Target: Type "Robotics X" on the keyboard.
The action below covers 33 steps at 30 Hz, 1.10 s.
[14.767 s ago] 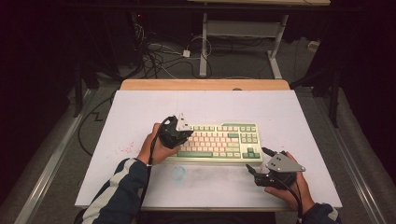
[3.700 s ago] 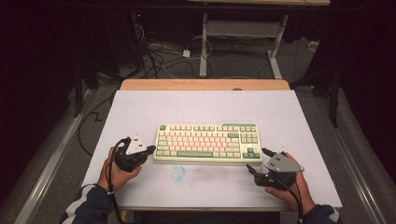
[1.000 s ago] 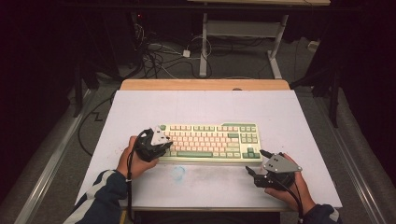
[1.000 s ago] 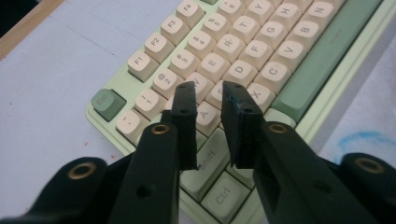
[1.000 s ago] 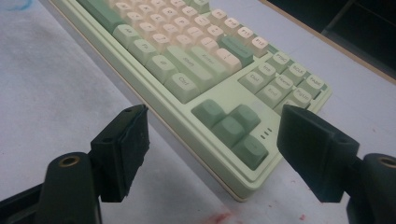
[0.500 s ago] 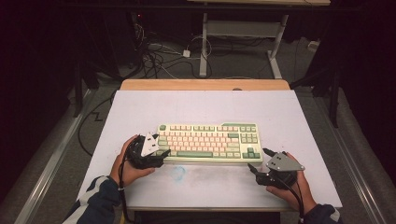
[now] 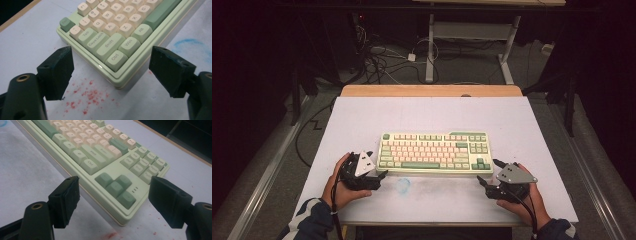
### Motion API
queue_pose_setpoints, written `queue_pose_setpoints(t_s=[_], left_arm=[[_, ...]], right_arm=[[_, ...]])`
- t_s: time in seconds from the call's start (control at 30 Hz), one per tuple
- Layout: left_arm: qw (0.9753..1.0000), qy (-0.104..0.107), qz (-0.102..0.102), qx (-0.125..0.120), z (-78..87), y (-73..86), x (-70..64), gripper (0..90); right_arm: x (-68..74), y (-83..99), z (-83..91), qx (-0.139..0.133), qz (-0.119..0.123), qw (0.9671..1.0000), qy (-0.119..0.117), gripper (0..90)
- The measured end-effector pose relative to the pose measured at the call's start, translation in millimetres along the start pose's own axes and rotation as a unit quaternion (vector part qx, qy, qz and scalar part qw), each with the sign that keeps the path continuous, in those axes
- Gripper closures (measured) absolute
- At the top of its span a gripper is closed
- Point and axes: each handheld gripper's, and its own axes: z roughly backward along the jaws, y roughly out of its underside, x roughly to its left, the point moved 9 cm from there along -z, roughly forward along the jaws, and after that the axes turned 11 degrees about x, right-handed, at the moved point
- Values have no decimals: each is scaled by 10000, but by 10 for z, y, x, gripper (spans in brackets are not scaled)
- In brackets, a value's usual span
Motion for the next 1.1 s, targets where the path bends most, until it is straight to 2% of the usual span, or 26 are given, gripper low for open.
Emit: queue_pose_setpoints(t_s=[0.13, 0.27, 0.3, 0.33, 0.37, 0.4, 0.47, 0.53, 0.63, 1.1], left_arm=[[9999, -103, -35, -45, 38, -25, 35, 242], [9999, -36, 50, -154, 91, -98, 30, 343], [9999, -27, 44, -137, 91, -97, 27, 416], [9999, -42, 67, -123, 86, -101, 29, 451], [9999, 13, 89, -82, 89, -101, 20, 505], [9999, 118, 98, -39, 99, -99, -3, 601], [9998, 158, 92, 12, 97, -98, -28, 704], [9997, 227, -19, 82, 102, -83, -66, 782], [9993, 360, -33, 133, 111, -99, -123, 870], [9968, 708, -244, 266, -92, -191, -456, 871]], right_arm=[[7, 0, -1, 6, -4, 10000, -9, 256], [10, -3, -1, -3, 24, 10000, -11, 256], [7, 0, -4, 10, 4, 10000, -8, 256], [5, 2, -5, 15, 11, 10000, -9, 256], [6, 2, -6, 14, 7, 10000, -10, 256], [7, 1, -6, 13, 7, 10000, -13, 256], [10, -1, -7, 5, 33, 10000, -18, 256], [11, 1, -7, 12, 30, 10000, -22, 256], [11, 1, -5, 9, 32, 10000, -24, 256], [41, 7, -32, 60, 81, 9999, -61, 256]])
